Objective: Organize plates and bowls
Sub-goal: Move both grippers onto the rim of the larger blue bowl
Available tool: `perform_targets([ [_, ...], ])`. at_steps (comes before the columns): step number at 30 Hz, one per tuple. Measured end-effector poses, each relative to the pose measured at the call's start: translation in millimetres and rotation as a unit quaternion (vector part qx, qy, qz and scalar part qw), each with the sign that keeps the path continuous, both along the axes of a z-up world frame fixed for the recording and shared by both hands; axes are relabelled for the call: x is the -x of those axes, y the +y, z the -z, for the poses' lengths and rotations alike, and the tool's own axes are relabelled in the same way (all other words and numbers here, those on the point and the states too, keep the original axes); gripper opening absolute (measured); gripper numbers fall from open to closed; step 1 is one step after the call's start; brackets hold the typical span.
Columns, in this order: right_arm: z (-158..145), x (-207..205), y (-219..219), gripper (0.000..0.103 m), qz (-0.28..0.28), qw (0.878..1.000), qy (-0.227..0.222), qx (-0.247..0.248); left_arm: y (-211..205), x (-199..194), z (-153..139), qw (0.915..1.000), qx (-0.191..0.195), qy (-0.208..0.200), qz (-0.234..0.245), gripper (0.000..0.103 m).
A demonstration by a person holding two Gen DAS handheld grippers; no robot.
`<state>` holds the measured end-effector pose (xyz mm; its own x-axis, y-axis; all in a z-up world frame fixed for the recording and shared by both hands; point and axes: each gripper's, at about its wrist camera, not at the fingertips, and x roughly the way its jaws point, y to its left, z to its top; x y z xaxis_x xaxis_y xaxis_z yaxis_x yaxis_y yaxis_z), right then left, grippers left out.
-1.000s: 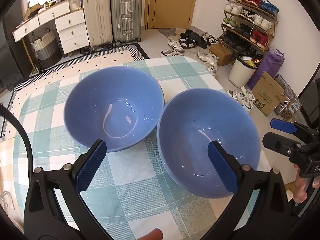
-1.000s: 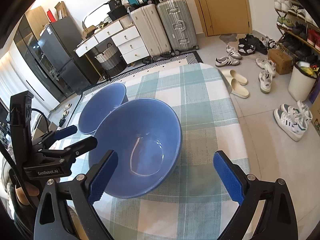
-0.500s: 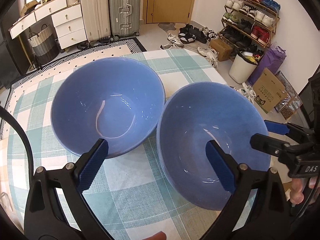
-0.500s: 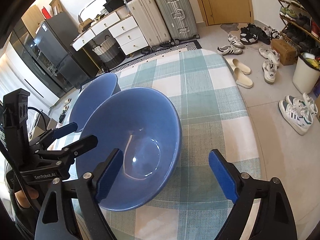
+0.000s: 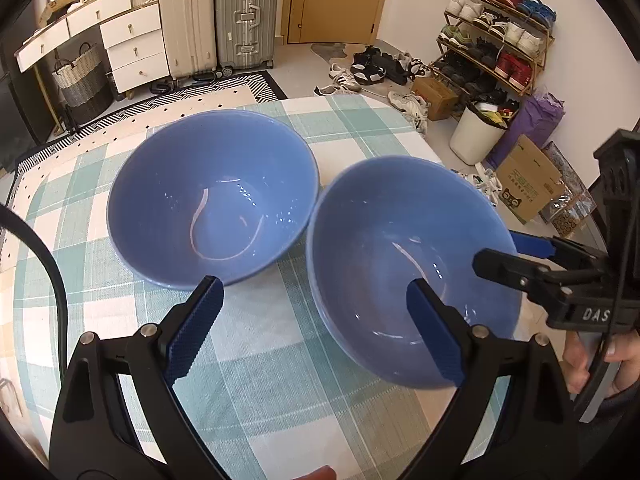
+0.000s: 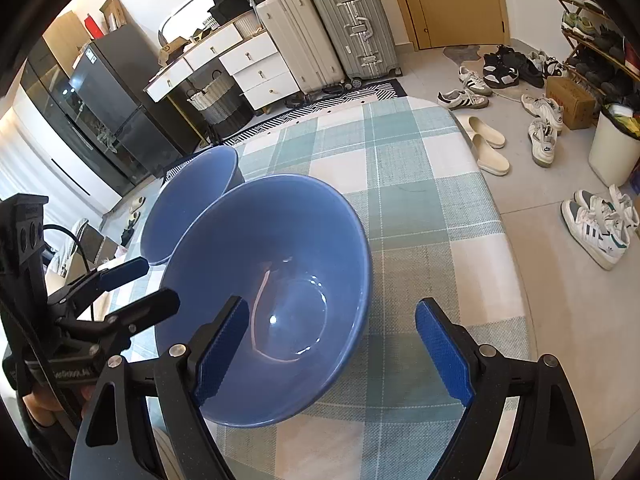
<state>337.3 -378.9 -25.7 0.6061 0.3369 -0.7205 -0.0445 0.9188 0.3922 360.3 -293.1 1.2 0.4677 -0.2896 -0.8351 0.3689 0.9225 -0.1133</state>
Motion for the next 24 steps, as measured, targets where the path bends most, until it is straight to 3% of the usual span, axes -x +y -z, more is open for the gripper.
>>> perform_targets([
  [7,2.8,0.2,0.6,0.088,-0.002,1.0,0.001,-0.004,-4.3,8.6,5.8,0.9999,-0.007,0.007,0.007,0.088],
  [11,6.4,-0.5,0.6,0.087,-0.003,1.0,0.005,-0.005,-10.0,3.5,17.2,0.9997,-0.011,0.02,0.008,0.075],
  [24,17.1,-8.7,3.4,0.068,-0.005,1.0,0.023,-0.005,-14.4,-16.2,45.8,0.999,-0.01,0.044,0.0,0.048],
])
